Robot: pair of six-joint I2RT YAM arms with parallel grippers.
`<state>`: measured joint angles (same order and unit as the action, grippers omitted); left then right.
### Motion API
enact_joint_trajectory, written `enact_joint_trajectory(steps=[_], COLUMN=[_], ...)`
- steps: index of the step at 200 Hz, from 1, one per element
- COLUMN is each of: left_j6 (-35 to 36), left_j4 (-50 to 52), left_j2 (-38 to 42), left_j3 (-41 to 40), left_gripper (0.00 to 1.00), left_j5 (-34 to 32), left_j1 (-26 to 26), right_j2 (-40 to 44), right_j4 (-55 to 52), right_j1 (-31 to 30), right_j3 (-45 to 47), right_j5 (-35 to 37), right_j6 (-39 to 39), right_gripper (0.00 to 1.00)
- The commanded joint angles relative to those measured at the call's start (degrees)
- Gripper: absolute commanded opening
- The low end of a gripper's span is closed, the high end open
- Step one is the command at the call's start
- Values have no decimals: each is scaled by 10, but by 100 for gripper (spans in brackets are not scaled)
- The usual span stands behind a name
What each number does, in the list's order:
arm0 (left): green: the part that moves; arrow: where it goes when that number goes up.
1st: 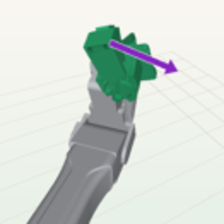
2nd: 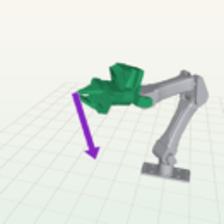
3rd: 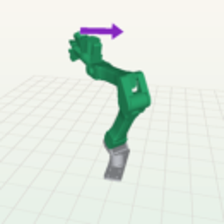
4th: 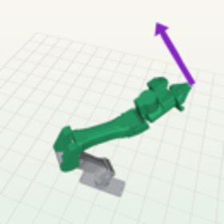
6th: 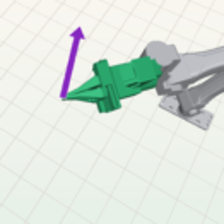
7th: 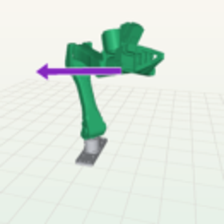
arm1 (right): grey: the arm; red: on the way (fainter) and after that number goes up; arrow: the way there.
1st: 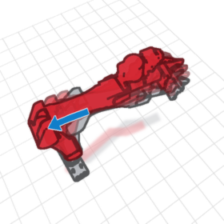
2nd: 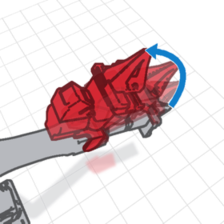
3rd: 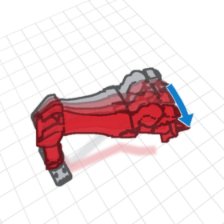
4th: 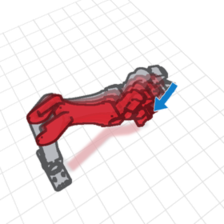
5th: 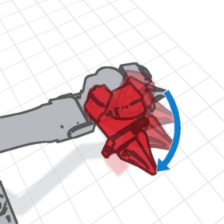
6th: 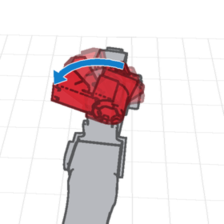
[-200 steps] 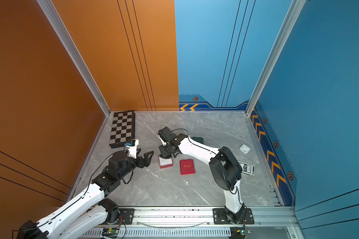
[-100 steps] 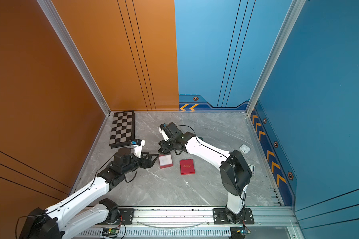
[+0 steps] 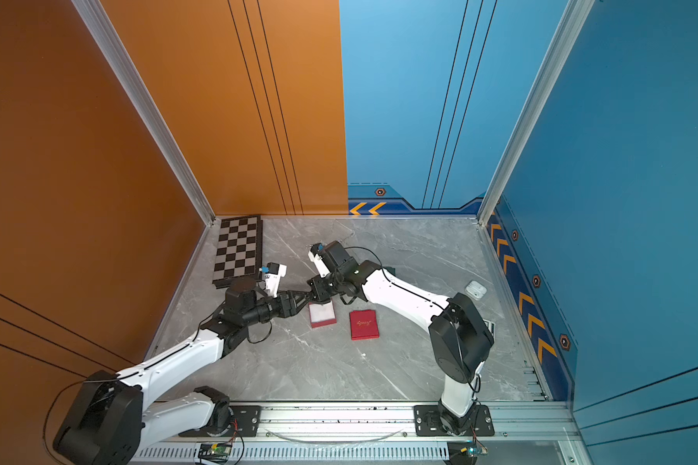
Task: Take the necklace out of the lift-off lid jewelry box
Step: Take out the inner lining from the jewelry box.
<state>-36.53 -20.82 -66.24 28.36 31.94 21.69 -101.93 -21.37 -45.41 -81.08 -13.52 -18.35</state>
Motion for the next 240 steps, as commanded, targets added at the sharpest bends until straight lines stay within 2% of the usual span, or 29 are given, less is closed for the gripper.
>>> enact_joint_trajectory(steps=[1,19,101,147,180,240], left_j6=[-3,-3,1,2,3,6], left_j4=[-21,-21,-21,-22,-21,-21], left_j2=[-3,-3,-9,-5,-1,8], left_j3=[15,15,14,10,8,1], left_gripper=[49,42,22,0,0,0], left_j5=[34,35,40,36,29,11], left_j1=[-4,-4,-5,-5,-6,-6], right_j2=[26,27,34,37,41,58], right_j4=[17,21,38,56,70,87], right_j1=[1,1,1,5,10,24], right_j3=[7,8,16,28,42,74], right_j5=[-8,-10,-22,-34,-45,-82], right_j6=[-11,-12,-22,-36,-50,-84], right_gripper=[14,14,13,14,15,25])
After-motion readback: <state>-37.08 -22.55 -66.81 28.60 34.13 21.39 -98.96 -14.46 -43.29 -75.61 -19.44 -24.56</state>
